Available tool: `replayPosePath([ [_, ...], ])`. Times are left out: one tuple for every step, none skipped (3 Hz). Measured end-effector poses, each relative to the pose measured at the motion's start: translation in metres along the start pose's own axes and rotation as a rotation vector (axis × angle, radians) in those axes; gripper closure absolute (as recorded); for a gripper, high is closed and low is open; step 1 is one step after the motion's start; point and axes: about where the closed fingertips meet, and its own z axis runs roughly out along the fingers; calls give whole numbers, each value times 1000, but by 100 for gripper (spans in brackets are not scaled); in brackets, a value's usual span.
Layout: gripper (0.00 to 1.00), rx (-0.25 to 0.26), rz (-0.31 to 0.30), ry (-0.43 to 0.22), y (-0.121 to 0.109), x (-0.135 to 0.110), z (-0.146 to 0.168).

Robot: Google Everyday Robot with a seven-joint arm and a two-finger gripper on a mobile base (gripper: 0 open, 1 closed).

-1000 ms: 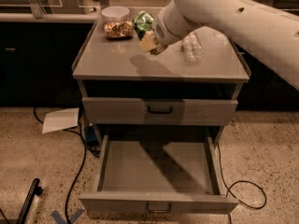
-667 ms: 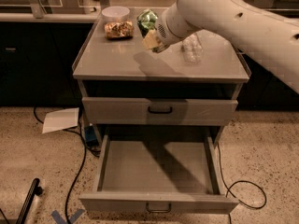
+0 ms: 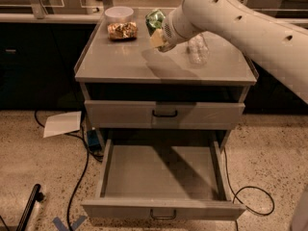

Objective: Pick green can from middle drawer and place on counter

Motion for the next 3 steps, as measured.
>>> replayPosePath([
  [100, -1, 28, 22, -6, 5, 15],
  [100, 1, 56, 48, -11, 14, 27],
  [100, 5, 76, 58, -13, 22, 35],
])
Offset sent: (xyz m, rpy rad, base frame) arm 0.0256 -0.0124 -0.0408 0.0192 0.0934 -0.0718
